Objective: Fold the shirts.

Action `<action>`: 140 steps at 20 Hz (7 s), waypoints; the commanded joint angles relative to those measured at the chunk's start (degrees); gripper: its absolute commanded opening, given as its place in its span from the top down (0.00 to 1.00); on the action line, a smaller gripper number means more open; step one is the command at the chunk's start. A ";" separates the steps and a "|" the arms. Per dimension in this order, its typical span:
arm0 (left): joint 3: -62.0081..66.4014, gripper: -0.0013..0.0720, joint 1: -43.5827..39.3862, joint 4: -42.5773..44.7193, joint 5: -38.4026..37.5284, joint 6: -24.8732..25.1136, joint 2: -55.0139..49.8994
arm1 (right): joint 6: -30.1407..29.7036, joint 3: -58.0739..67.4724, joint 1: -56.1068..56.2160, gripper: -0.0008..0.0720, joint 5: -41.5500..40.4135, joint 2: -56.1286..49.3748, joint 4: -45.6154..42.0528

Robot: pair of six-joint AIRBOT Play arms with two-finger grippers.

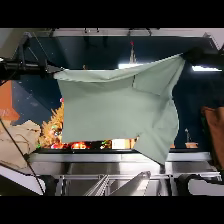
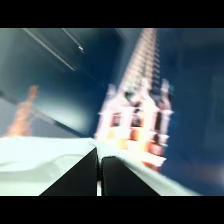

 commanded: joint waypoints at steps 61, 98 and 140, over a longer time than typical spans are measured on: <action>-39.56 0.96 1.49 33.16 9.11 -11.28 13.53 | 11.26 -55.01 -8.87 0.96 15.80 18.03 -3.50; 19.45 0.64 -1.57 17.33 -2.32 -14.23 -12.46 | 9.44 -1.68 -5.92 0.10 17.14 -20.52 -9.70; 10.67 0.98 -23.93 -0.44 9.35 -10.64 8.11 | 12.94 18.38 36.61 0.66 -6.69 -16.13 -1.51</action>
